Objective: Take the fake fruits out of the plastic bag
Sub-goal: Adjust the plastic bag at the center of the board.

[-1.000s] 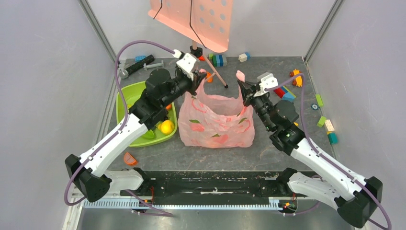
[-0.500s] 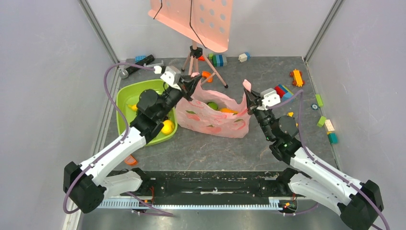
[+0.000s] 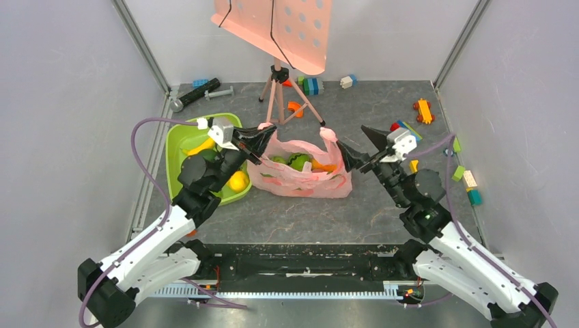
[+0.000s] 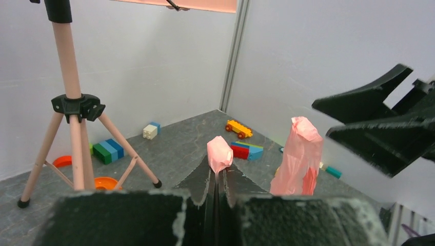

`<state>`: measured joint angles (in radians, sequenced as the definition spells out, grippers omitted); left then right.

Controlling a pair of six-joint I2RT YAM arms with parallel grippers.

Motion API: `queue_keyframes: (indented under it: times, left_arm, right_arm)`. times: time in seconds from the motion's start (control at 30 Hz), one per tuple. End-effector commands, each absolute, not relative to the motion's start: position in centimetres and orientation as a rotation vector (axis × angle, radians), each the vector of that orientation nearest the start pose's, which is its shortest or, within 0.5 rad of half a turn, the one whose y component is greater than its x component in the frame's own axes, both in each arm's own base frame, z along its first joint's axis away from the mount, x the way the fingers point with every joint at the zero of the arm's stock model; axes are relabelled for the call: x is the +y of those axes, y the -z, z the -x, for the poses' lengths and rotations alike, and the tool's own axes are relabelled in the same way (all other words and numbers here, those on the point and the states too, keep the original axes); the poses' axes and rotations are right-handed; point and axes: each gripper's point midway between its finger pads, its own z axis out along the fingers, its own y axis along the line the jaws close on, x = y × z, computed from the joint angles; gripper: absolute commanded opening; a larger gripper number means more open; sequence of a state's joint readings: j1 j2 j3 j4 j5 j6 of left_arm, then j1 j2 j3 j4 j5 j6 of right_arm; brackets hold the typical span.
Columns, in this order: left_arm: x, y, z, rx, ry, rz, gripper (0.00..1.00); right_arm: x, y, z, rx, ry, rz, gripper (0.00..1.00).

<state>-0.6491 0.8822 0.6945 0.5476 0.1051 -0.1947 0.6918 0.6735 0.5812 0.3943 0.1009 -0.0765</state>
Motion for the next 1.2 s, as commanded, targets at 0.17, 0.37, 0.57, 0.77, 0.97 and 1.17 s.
queue_keyframes:
  times: [0.17, 0.37, 0.57, 0.77, 0.97, 1.17]
  left_arm:
    - [-22.0, -40.3, -25.5, 1.214, 0.885, -0.240, 0.02]
    - [-22.1, -39.6, -24.8, 1.231, 0.922, -0.241, 0.02]
    - [-21.7, -38.7, -24.8, 1.247, 0.919, -0.208, 0.02]
    - [-21.8, -37.9, -24.6, 1.267, 0.935, -0.207, 0.02]
    - [-21.1, -36.6, -24.0, 1.285, 0.933, -0.191, 0.02]
    - [-20.3, -34.5, -22.9, 1.319, 0.938, -0.182, 0.02]
  right_arm:
    - [21.1, -45.3, -24.6, 1.328, -0.682, 0.389, 0.58]
    - [25.1, -45.0, -26.3, 1.488, -0.742, 0.418, 0.35]
    - [29.6, -43.1, -25.0, 1.553, -0.794, 0.468, 0.17]
    - [34.3, -40.9, -24.2, 1.616, -0.794, 0.512, 0.09]
    - [35.5, -35.3, -24.2, 1.746, -0.701, 0.519, 0.04]
    - [33.0, -26.9, -23.5, 1.877, -0.590, 0.518, 0.03]
